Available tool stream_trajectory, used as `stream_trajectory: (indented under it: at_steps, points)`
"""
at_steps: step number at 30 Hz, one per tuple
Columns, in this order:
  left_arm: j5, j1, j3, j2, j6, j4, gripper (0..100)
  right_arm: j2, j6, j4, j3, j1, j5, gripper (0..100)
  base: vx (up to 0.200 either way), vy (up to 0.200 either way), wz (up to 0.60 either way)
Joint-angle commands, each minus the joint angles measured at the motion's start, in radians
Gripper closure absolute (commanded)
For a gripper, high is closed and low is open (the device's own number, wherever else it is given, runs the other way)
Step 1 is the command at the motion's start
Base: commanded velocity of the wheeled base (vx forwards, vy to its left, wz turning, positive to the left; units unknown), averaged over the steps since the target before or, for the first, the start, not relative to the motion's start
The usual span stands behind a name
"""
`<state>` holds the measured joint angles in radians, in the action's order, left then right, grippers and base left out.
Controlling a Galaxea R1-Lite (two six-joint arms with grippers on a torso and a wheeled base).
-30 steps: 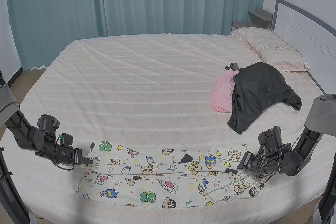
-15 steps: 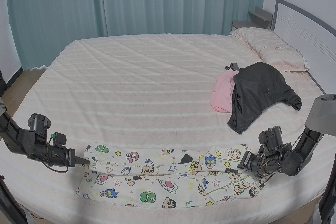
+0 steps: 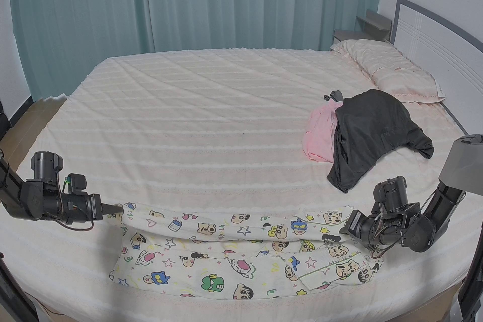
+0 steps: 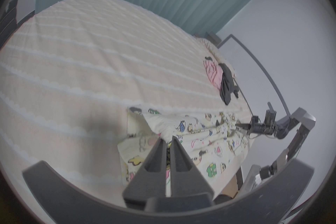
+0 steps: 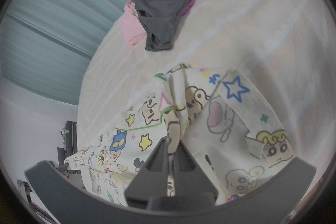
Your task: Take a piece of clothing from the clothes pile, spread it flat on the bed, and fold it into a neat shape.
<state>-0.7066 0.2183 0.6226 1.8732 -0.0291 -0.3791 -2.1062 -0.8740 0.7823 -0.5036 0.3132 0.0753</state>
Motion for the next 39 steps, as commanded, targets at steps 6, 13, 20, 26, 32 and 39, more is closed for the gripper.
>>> stream_trajectory:
  at_steps: [6,13,20,26,32,39]
  points:
    - [0.004,-0.031,0.049,0.096,-0.143,-0.205,100,-0.009,-0.005,0.107,-0.033,-0.011,-0.003,100,0.000,0.000,0.00]
    - [0.009,-0.059,0.103,0.130,-0.236,-0.282,100,0.002,-0.006,0.114,-0.118,-0.023,-0.009,100,0.000,0.000,0.00]
    - [0.012,-0.062,0.174,0.138,-0.267,-0.282,100,0.002,-0.005,0.104,-0.230,-0.045,-0.048,100,0.000,0.000,0.00]
    - [0.055,-0.063,0.201,0.142,-0.316,-0.285,100,-0.003,-0.003,0.103,-0.286,-0.054,-0.055,100,0.000,0.000,0.00]
    - [0.073,-0.062,0.226,0.179,-0.322,-0.285,100,-0.002,-0.002,0.100,-0.314,-0.054,-0.055,100,0.000,0.000,0.00]
    - [0.073,-0.057,0.200,0.190,-0.321,-0.285,100,0.000,0.003,0.100,-0.230,-0.052,-0.055,100,0.000,0.000,0.00]
